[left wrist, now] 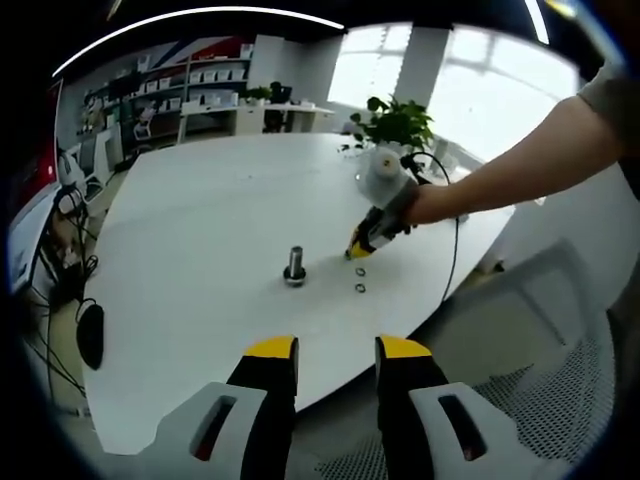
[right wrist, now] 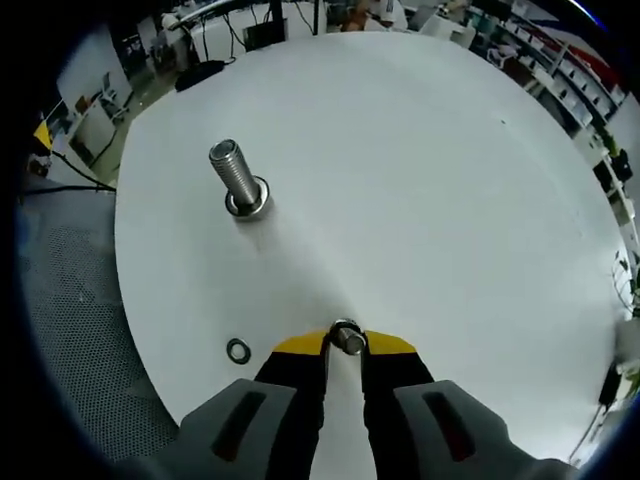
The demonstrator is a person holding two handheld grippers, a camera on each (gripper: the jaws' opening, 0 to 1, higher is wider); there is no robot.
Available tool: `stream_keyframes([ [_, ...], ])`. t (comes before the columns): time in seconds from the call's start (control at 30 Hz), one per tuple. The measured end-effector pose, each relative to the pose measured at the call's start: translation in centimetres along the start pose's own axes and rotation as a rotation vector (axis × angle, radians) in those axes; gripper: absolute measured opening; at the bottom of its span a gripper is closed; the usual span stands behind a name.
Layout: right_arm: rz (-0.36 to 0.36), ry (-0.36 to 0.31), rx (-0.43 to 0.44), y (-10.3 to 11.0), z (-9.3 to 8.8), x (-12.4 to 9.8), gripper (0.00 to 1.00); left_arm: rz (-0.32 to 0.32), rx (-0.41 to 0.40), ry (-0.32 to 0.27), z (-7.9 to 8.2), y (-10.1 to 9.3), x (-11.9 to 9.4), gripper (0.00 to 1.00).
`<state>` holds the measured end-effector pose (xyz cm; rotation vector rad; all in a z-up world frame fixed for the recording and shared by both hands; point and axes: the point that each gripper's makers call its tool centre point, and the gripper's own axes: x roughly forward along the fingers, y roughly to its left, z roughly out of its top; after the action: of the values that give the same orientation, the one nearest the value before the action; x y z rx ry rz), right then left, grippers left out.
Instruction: Place the washer onto the threaded stud by aligning its center hole with the stud, sliding it down to the base, and recovering from edge contact or off-axis alignment until the washer reaches the visible bottom stop.
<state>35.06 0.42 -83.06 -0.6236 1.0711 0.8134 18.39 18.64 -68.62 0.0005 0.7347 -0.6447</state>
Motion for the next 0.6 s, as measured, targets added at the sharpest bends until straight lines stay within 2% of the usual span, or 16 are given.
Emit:
stream_keyframes([
  [0.37, -0.011, -0.022, 0.027, -0.5, -0.5, -0.8, 0.18, -0.021, 0.010, 0.022, -0.4, -0.5, 0.2, 0.28],
  [0.6, -0.010, -0.032, 0.038, -0.1, -0.7, -1.8, 0.18, -0.036, 0.013, 0.028, -0.4, -0.8, 0.2, 0.28],
])
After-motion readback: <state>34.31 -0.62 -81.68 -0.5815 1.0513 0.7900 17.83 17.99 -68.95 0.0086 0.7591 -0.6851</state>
